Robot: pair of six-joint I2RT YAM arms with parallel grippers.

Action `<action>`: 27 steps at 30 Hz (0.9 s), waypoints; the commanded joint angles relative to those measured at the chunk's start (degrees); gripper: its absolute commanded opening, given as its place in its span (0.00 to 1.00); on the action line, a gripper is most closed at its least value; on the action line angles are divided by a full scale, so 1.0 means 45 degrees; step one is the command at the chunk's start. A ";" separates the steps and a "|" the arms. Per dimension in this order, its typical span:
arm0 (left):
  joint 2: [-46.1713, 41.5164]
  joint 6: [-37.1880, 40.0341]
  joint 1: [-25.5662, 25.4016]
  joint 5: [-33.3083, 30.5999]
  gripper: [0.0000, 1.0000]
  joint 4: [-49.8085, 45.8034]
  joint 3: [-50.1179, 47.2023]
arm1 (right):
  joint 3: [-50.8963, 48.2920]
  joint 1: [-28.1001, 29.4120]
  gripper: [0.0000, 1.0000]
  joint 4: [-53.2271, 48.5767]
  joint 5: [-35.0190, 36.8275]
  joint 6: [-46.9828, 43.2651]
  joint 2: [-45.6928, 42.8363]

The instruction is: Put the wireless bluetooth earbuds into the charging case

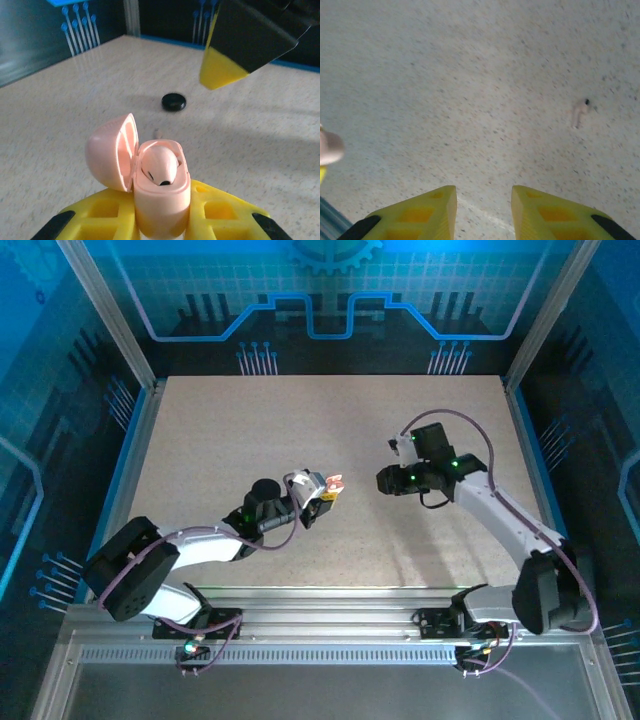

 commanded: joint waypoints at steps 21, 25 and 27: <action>0.0220 -0.0860 0.1119 0.1313 0.20 -0.2753 0.2407 | 0.7144 -0.1161 0.33 -0.6687 0.1329 -0.0296 0.8248; 0.0411 -0.0938 0.1287 0.1479 0.21 -0.2971 0.2615 | 0.8332 -0.1122 0.32 -0.7147 0.1400 -0.0326 0.9235; 0.0544 -0.0930 0.1368 0.1583 0.21 -0.3198 0.2774 | 0.8704 -0.1083 0.31 -0.7321 0.1668 -0.0302 0.9573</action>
